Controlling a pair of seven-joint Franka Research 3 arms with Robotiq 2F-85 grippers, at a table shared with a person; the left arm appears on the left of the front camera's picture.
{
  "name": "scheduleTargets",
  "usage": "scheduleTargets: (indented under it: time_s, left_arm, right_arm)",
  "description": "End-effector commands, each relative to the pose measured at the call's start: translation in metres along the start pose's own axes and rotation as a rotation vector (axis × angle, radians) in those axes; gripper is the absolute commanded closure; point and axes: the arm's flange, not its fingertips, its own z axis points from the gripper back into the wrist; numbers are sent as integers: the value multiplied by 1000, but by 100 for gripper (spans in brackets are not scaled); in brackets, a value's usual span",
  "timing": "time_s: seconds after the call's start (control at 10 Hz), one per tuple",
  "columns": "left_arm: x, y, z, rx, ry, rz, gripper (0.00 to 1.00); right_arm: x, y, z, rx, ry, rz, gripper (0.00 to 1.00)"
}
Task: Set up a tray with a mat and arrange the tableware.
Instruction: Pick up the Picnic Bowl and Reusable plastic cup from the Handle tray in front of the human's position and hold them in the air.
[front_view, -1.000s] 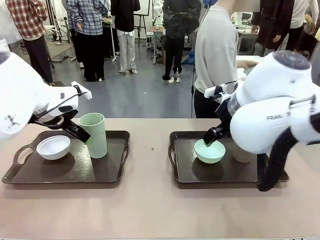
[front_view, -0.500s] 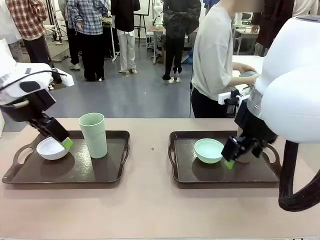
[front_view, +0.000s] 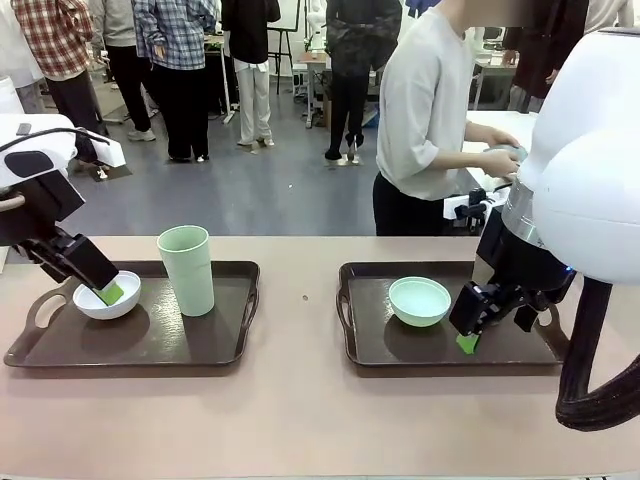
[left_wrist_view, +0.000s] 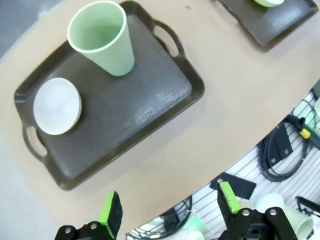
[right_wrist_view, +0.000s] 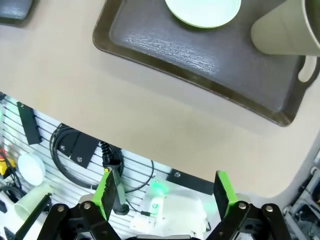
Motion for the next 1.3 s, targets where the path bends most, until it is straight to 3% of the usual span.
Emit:
scheduleTargets:
  time_s: [0.0,0.2,0.3,0.5,0.8,1.0,1.2]
  left_arm:
    - [22,9,-26,95,50,-7,0]
    - [27,46,-31,19,96,75,0]
    - [29,69,-35,-87,78,106,0]
    - [19,109,-23,-358,-29,153,0]
    - [-18,158,-12,-632,-221,267,0]
    - [-47,186,0,-701,-323,347,0]
    - [-76,210,8,-724,-361,420,0]
  right_arm:
    - [26,-10,-11,199,36,103,0]
    - [19,-64,2,397,12,62,0]
    - [8,-99,13,496,-52,38,0]
    - [-21,-150,23,660,-177,-26,0]
    - [-65,-212,19,866,-302,-109,0]
    - [-85,-241,6,962,-334,-155,0]
    - [-108,-270,0,1013,-384,-220,0]
